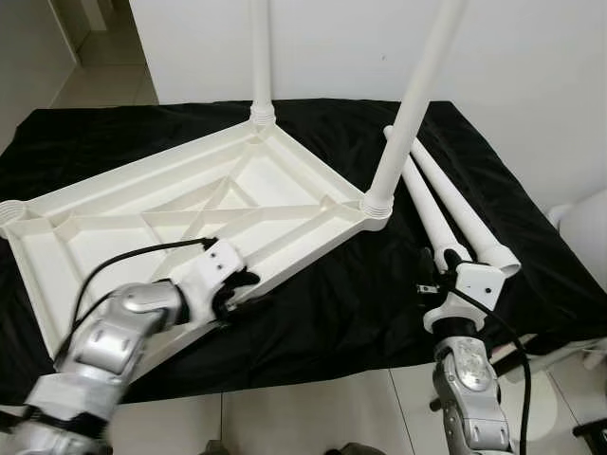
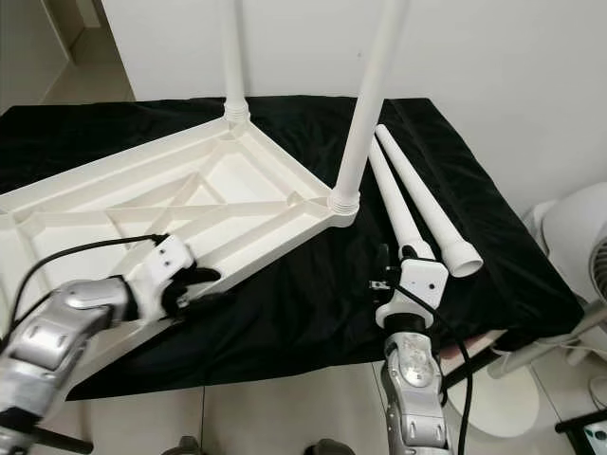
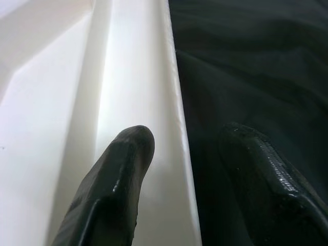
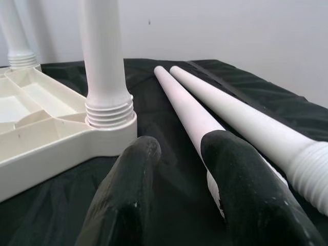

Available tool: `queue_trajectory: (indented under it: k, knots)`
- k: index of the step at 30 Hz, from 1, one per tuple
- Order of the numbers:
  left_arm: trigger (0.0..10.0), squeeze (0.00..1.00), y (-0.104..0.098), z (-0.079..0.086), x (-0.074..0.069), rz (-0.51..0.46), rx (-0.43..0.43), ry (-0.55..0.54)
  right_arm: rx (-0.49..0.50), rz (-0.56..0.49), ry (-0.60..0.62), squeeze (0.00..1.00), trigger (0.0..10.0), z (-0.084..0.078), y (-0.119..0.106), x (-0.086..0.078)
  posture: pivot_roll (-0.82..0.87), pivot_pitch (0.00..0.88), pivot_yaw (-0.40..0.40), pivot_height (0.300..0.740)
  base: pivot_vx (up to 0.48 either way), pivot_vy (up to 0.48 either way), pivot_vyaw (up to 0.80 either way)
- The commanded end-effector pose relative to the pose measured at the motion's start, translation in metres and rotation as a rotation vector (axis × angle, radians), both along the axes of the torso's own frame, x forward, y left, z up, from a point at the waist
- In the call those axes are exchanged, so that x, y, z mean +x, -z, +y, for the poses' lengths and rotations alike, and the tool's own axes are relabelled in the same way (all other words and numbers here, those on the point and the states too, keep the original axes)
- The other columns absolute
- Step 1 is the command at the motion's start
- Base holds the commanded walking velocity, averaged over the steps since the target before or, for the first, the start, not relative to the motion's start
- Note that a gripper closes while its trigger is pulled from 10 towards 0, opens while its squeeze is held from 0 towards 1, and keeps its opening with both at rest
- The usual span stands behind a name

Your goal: Building children table

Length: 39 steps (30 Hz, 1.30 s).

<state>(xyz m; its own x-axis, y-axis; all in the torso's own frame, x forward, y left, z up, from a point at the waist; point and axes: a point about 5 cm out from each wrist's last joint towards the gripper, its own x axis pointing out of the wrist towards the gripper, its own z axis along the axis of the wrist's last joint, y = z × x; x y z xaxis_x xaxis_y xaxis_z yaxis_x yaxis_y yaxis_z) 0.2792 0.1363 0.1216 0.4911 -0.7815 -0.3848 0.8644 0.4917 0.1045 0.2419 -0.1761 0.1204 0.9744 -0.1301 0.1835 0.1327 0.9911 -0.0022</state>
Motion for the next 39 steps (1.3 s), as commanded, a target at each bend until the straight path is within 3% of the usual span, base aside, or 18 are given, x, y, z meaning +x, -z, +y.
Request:
queue_trajectory:
  k: [1, 2, 3, 4, 5, 6, 18, 29, 30, 32, 33, 34, 37, 39]
  knots:
    - [7.6, 0.0, 0.008, -0.001, 0.002, 0.018, 0.02, -0.09, 0.006, 0.014, -0.003, 0.0, 10.0, 0.0, 0.003, 0.0, 0.02, 0.005, -0.03, 0.74, 0.0, 0.0, 0.0]
    - [7.6, 0.0, 0.008, -0.001, 0.002, 0.018, 0.02, -0.09, 0.006, 0.014, -0.003, 0.0, 10.0, 0.0, 0.003, 0.0, 0.02, 0.005, -0.03, 0.74, 0.0, 0.0, 0.0]
    - [2.6, 0.0, 0.009, -0.005, 0.002, 0.02, 0.009, -0.109, 0.005, 0.014, -0.004, 0.0, 10.0, 0.0, 0.003, 0.0, 0.02, 0.006, -0.028, 0.74, 0.0, 0.0, 0.0]
    - [1.3, 0.0, 0.01, -0.009, 0.0, 0.023, 0.003, -0.121, 0.005, 0.014, -0.004, 0.0, 10.0, 0.0, 0.003, 0.0, 0.02, 0.006, -0.028, 0.74, 0.0, 0.0, 0.0]
    - [1.3, 0.0, 0.01, -0.009, 0.0, 0.023, 0.003, -0.121, 0.005, 0.014, -0.004, 0.0, 10.0, 0.0, 0.003, 0.0, 0.02, 0.006, -0.028, 0.74, 0.0, 0.0, 0.0]
    - [0.0, 0.0, 0.011, -0.012, -0.001, 0.023, -0.002, -0.126, 0.005, 0.014, -0.003, 0.0, 10.0, 0.0, 0.003, 0.0, 0.02, 0.007, -0.028, 0.74, 0.0, 0.0, 0.0]
    - [0.0, 0.0, 0.01, -0.013, 0.002, -0.061, 0.113, -0.143, 0.004, 0.019, -0.002, 0.0, 10.0, 0.0, 0.004, -0.001, 0.02, 0.014, -0.024, 0.74, 0.0, 0.0, 0.0]
    - [0.3, 0.0, 0.0, -0.047, 0.006, -0.107, 0.051, -0.241, 0.01, 0.018, 0.002, 0.0, 10.0, 0.001, 0.004, -0.001, 0.02, 0.013, -0.021, 0.74, 0.0, 0.0, 0.0]
    - [2.2, 0.0, -0.005, -0.066, 0.015, -0.102, 0.009, -0.347, 0.012, 0.017, 0.003, 0.0, 10.0, 0.003, 0.004, 0.0, 0.01, 0.015, -0.014, 0.74, 0.0, 0.0, 0.0]
    - [2.2, 0.0, -0.005, -0.066, 0.015, -0.102, 0.009, -0.347, 0.012, 0.017, 0.003, 0.0, 10.0, 0.003, 0.004, 0.0, 0.01, 0.015, -0.014, 0.74, 0.0, 0.0, 0.0]
    - [0.5, 0.0, -0.008, -0.072, 0.02, -0.109, 0.0, -0.381, 0.014, 0.016, 0.003, 0.0, 10.0, 0.003, 0.004, 0.0, 0.01, 0.015, -0.013, 0.74, 0.0, 0.0, 0.0]
    - [3.6, 0.0, -0.011, -0.076, 0.027, -0.123, -0.006, -0.445, 0.017, 0.015, 0.006, 0.0, 10.0, 0.004, 0.003, 0.0, 0.0, 0.017, -0.009, 0.74, 0.0, 0.0, 0.0]
    - [4.5, 0.0, -0.016, -0.078, 0.047, -0.151, 0.032, -0.584, 0.021, 0.015, 0.012, 0.0, 10.0, 0.004, 0.004, -0.001, 0.0, 0.017, -0.005, 0.74, 0.0, 0.0, 0.0]
    - [4.5, 0.0, -0.016, -0.077, 0.051, -0.156, 0.044, -0.616, 0.021, 0.015, 0.013, 0.0, 10.0, 0.004, 0.004, -0.001, 0.0, 0.016, -0.002, 0.74, 0.0, 0.0, 0.0]
